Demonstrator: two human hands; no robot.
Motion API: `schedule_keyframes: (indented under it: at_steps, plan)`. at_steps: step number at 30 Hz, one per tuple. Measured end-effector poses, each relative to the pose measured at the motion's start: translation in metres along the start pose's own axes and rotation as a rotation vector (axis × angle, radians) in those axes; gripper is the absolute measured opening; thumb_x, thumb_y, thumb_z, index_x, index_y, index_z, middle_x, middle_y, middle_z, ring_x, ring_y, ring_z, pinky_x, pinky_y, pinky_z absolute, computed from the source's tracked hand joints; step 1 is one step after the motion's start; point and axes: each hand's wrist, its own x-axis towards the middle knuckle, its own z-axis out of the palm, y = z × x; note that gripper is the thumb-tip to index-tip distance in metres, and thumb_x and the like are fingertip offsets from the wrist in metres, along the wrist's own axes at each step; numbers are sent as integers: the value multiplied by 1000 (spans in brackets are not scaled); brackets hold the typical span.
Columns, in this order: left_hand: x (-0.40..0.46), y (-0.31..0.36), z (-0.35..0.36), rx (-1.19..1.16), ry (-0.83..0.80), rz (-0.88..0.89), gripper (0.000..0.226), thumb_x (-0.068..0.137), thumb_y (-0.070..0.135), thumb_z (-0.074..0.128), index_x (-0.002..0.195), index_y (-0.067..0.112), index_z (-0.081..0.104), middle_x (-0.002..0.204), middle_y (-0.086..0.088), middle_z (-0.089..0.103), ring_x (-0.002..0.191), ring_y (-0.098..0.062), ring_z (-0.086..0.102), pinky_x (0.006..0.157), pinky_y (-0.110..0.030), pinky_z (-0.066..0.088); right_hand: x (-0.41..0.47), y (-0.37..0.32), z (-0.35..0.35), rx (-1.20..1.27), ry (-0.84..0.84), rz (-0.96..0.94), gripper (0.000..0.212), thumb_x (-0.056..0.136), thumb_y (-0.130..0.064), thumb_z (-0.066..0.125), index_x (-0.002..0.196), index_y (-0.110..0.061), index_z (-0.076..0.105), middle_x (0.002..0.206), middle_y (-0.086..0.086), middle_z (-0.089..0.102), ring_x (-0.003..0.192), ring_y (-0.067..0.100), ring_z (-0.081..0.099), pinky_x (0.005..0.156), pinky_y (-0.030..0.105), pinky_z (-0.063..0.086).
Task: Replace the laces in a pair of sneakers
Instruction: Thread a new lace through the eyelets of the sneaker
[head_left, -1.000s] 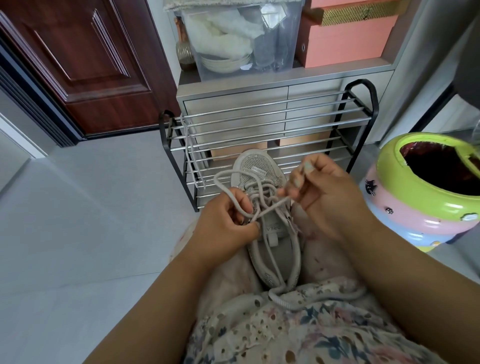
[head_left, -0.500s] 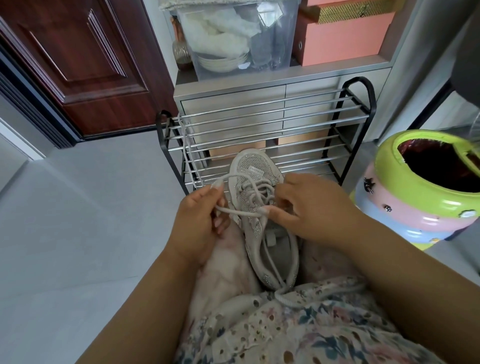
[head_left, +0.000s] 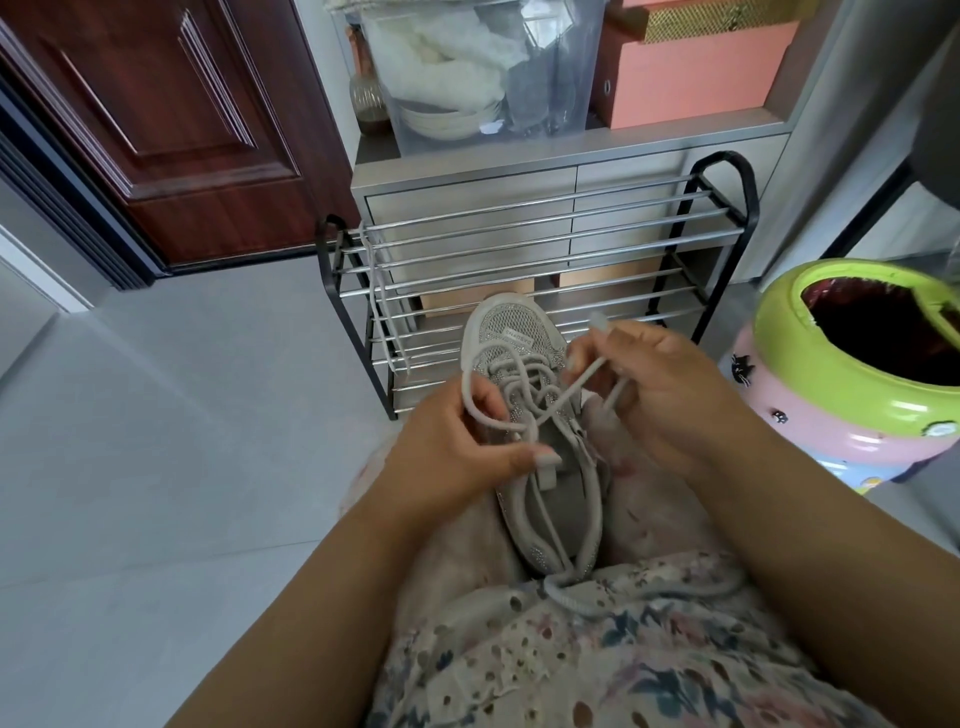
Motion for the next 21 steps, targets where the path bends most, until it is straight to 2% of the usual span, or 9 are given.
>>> schedule_keyframes:
  at_steps: [2, 5, 10, 11, 13, 15, 17, 19, 21]
  plan:
    - [0, 0, 6, 169, 6, 27, 49, 52, 31, 92, 72, 16, 51, 59, 11, 52, 51, -1, 39, 50, -18, 35, -2, 1, 3, 39, -107, 26, 33, 85, -29, 49, 66, -3, 54, 61, 11, 58, 60, 20, 57, 60, 24, 49]
    - [2, -2, 8, 265, 93, 66, 33, 60, 17, 81, 73, 16, 51, 60, 9, 52, 51, -3, 40, 50, -18, 37, -3, 1, 5, 71, -135, -4, 35, 87, -27, 49, 55, -12, 48, 48, 3, 43, 49, 19, 44, 61, 29, 50]
    - [-1, -1, 7, 214, 137, 47, 26, 54, 19, 66, 74, 14, 50, 62, 9, 52, 51, -4, 40, 50, -21, 39, 1, -10, -8, 141, 72, -96, 47, 93, -16, 52, 47, -19, 41, 39, -3, 26, 35, 11, 19, 40, 20, 26]
    - [-1, -1, 7, 216, 135, 46, 26, 53, 20, 65, 74, 14, 50, 62, 9, 51, 51, -4, 40, 49, -19, 38, 0, -11, -10, 40, 104, -119, 45, 90, -16, 56, 48, -19, 40, 40, -2, 27, 36, 11, 20, 41, 19, 25]
    - [0, -2, 6, 216, 132, 47, 26, 53, 21, 64, 75, 13, 51, 62, 8, 52, 51, -4, 39, 50, -19, 38, -4, -9, -10, -449, 112, -190, 35, 87, -20, 63, 57, -20, 44, 44, -2, 39, 39, 13, 33, 43, 22, 31]
    - [1, -2, 6, 202, 124, 56, 25, 54, 20, 64, 74, 14, 51, 64, 4, 55, 52, -4, 41, 51, -24, 40, -9, -6, -5, -1047, -22, -195, 26, 83, -43, 63, 72, -23, 51, 53, -3, 53, 48, 10, 48, 49, 26, 38]
    - [1, -2, 5, 190, 118, 58, 25, 55, 21, 66, 74, 14, 52, 66, 2, 57, 54, -6, 44, 53, -29, 44, -9, -5, -2, -1431, -176, -184, 36, 79, -61, 56, 79, -25, 53, 62, -5, 57, 59, 10, 52, 53, 26, 37]
    - [1, -3, 5, 180, 123, 47, 26, 55, 19, 66, 75, 12, 52, 66, 3, 58, 54, -6, 44, 54, -30, 44, -5, -7, -3, -1523, -213, -201, 41, 78, -62, 58, 73, -22, 53, 60, -6, 54, 57, 6, 48, 51, 25, 32]
    - [0, -3, 4, 170, 127, 37, 25, 54, 16, 65, 76, 11, 53, 65, 5, 57, 54, -6, 44, 54, -30, 44, -2, -11, -6, -1421, -221, -165, 40, 78, -53, 66, 62, -19, 51, 50, -8, 51, 49, 5, 45, 46, 20, 28]
